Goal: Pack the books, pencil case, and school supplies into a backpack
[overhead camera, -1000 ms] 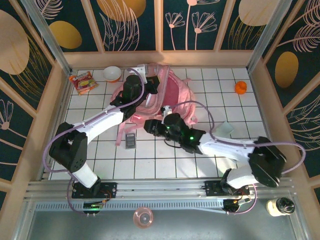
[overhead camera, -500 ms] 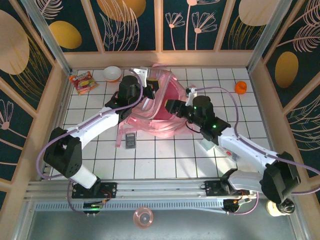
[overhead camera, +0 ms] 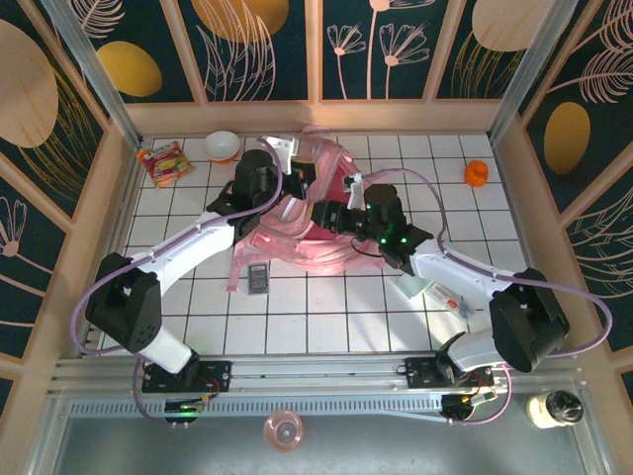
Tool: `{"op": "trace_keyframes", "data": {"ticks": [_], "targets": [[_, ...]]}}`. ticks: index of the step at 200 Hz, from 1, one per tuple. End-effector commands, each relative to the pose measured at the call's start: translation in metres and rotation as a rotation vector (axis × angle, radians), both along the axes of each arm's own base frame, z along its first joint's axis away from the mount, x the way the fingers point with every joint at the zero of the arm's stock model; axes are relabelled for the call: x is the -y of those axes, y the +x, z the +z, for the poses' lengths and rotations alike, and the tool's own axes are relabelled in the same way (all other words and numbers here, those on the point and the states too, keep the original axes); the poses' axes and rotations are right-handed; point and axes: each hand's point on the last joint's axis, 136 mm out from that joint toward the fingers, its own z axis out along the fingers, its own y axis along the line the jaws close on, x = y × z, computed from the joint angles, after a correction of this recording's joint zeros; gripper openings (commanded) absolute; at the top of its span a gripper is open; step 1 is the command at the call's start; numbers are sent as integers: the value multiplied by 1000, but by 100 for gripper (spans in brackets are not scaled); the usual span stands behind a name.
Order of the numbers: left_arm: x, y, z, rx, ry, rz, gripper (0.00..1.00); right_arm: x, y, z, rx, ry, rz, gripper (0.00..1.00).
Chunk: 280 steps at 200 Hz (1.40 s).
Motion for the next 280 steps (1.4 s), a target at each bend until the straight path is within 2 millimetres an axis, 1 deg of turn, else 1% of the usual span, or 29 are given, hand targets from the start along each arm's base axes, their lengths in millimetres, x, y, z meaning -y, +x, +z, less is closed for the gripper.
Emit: {"op": "trace_keyframes", "data": {"ticks": [1,3,11,14,23,32,44,52,65,68,69,73,84,99,115,132,143,166,189,203,224,260,280], "targets": [[2,-13,85,215,-122,-64,0,3,17,7,3,21,-63,9],[2,-13,84,210,-119,-64,0,3,18,9,6,30,-64,6],[1,-14,79,191,-101,-63,0,3,18,13,17,48,-66,1],[-1,-15,76,183,-92,-60,4,2,18,16,23,57,-64,0],[-5,-17,68,155,-71,-52,20,3,19,22,40,73,-65,0],[-11,-22,59,127,-53,-47,32,3,20,29,54,83,-70,0],[-20,-32,46,89,-31,-43,42,4,21,37,74,91,-73,0],[-26,-42,36,64,-16,-45,45,4,21,43,87,101,-70,0],[-37,-58,19,23,12,-46,49,4,21,53,112,118,-68,0],[-40,-62,19,18,12,-45,49,5,20,54,114,120,-68,0],[-41,-64,13,6,18,-44,50,5,21,54,115,119,-69,0],[-45,-70,5,-12,26,-42,50,5,21,58,121,124,-68,0],[-54,-86,-8,-47,28,-44,50,4,20,63,132,129,-62,0],[-64,-107,-31,-95,24,-49,50,3,20,74,154,143,-49,0],[-67,-129,-58,-127,15,-98,49,1,20,80,166,151,-38,0],[-68,-145,-74,-118,-12,-146,49,-1,21,84,171,152,-34,0],[-68,-152,-82,-98,-29,-169,49,-1,22,86,174,153,-32,0],[-68,-154,-90,-61,-24,-177,50,-4,22,86,171,156,-23,0],[-63,-151,-89,-27,-18,-203,51,-6,21,87,166,171,-12,0],[-59,-146,-86,-8,-21,-211,52,-8,21,88,164,177,-5,0],[-57,-139,-90,13,-3,-205,53,-9,20,89,163,180,-1,0],[-46,-128,-93,24,18,-229,52,-12,19,91,160,185,7,0],[-39,-124,-87,35,2,-251,51,-13,18,90,158,185,10,0]]}}
